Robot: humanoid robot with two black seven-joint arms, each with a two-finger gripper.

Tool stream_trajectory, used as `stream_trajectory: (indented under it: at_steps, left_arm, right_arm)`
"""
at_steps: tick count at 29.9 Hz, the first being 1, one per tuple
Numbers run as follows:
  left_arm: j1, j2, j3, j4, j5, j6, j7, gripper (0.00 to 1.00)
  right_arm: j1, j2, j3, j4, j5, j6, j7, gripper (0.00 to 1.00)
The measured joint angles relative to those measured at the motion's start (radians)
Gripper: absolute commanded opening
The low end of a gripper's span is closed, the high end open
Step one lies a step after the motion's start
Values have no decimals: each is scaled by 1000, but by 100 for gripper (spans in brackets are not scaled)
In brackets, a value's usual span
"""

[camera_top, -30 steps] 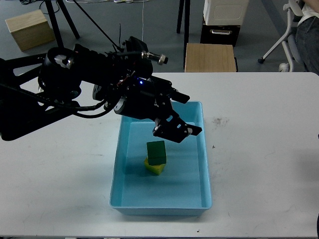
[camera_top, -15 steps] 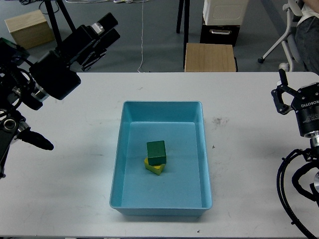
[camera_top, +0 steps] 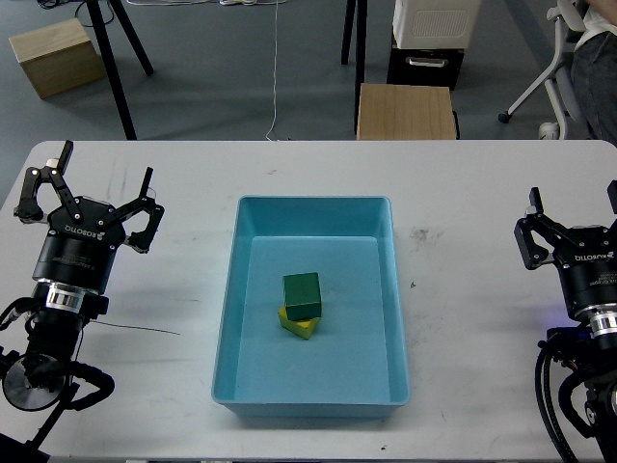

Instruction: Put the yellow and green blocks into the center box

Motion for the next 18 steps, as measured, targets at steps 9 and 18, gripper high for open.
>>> stream_trajectory:
  at_steps: [9,18]
  left_arm:
    - [66,-52,-1,-7,-124,29,58,100]
    - [74,-54,0,-7,-300,58,119,100]
  right_arm:
    - [-25,36,-8,-26,40,10,4,99]
    - [-39,38,-17,-29,39,20,7,99]
